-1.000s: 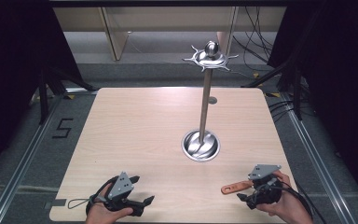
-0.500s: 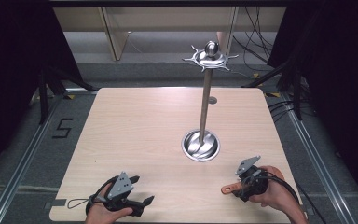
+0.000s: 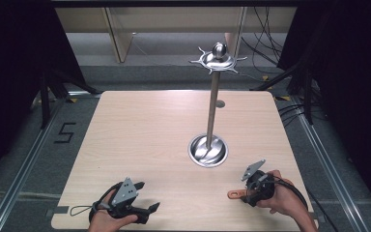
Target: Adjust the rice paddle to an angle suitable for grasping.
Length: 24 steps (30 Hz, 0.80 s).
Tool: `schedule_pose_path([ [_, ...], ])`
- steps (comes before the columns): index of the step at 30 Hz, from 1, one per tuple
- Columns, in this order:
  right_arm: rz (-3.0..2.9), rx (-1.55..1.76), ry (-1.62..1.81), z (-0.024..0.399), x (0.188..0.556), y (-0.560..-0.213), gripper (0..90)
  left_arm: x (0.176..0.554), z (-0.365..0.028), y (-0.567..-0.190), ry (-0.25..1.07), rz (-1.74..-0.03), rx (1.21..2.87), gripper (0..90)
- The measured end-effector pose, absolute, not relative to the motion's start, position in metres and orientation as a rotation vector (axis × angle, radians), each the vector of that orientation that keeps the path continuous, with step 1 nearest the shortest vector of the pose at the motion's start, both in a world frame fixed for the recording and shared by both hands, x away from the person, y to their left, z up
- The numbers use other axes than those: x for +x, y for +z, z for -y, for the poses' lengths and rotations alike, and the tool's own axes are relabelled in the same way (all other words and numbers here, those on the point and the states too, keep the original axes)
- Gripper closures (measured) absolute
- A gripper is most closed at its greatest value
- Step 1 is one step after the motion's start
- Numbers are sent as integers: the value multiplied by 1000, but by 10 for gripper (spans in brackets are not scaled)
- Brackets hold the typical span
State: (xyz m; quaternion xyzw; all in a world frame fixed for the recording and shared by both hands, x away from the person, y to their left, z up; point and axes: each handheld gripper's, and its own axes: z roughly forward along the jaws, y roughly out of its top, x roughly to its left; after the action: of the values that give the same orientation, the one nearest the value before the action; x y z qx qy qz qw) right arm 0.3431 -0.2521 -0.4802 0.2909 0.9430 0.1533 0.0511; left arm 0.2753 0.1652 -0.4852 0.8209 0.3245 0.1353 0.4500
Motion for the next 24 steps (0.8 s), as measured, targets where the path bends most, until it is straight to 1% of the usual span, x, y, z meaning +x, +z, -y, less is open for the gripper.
schedule_pose_path([
  [3,-2883,859,458,249,347,-479,530,275,-165,-485,338,-808,2027,150],
  [8,-2904,847,406,244,352,-478,559,276,-166,-485,341,-790,2041,150],
  [12,-2912,851,366,240,356,-477,588,275,-165,-485,343,-808,2025,151],
  [15,-2931,838,339,236,358,-476,631,277,-166,-484,355,-785,2038,150],
  [16,-2932,848,332,235,358,-475,643,275,-165,-485,342,-811,2024,151],
  [18,-2932,842,320,234,359,-475,660,275,-165,-485,345,-802,2027,150],
  [24,-2935,839,314,233,359,-475,661,275,-165,-485,348,-801,2026,150],
])
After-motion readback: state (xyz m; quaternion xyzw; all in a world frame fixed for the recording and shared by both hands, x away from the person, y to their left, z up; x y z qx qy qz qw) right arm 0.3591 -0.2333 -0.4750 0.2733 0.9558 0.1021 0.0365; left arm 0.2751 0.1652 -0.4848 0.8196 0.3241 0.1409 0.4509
